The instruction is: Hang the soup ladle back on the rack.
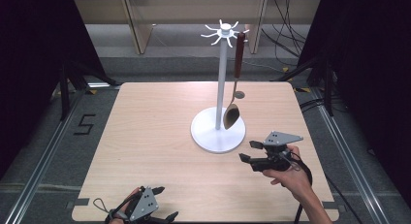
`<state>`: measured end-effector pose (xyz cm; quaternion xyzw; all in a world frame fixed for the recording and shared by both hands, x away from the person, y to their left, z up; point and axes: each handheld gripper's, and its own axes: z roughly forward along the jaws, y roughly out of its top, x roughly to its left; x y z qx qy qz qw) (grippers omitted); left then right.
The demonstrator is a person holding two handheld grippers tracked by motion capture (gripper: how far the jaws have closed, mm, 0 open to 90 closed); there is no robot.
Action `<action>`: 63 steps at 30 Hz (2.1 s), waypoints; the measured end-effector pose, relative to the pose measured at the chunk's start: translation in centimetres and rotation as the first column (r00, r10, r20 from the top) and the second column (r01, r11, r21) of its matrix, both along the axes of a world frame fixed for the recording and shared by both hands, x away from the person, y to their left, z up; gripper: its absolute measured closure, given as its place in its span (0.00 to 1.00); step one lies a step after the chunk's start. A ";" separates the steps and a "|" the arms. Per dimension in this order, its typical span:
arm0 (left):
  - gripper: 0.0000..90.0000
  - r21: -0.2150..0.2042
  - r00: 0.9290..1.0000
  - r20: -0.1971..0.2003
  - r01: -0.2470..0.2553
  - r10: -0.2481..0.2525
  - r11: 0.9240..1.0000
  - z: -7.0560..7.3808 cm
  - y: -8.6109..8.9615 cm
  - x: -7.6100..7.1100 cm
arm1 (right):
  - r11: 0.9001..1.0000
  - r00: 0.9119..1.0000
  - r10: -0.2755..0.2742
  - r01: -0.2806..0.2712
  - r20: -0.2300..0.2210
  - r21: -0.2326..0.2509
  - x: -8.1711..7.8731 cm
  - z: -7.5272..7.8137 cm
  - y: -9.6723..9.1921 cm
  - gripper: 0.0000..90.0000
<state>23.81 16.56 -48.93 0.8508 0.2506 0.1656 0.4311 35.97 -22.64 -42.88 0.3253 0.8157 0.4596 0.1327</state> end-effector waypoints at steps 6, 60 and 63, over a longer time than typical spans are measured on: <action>0.17 -0.018 1.000 0.000 -0.011 0.011 1.000 -0.1 -0.1 0.0 | 0.999 0.999 0.038 -0.038 -0.007 -0.017 -0.5 -0.5 0.3 0.39; 0.17 -0.010 1.000 -0.005 -0.011 0.010 1.000 0.0 0.0 -0.1 | 0.994 0.997 0.052 -0.058 -0.062 -0.095 -5.9 -3.8 0.4 0.18; 0.17 -0.011 1.000 -0.006 -0.011 0.011 1.000 0.0 0.0 -0.1 | 0.993 0.997 0.050 -0.056 -0.061 -0.104 -6.1 -3.9 0.1 0.18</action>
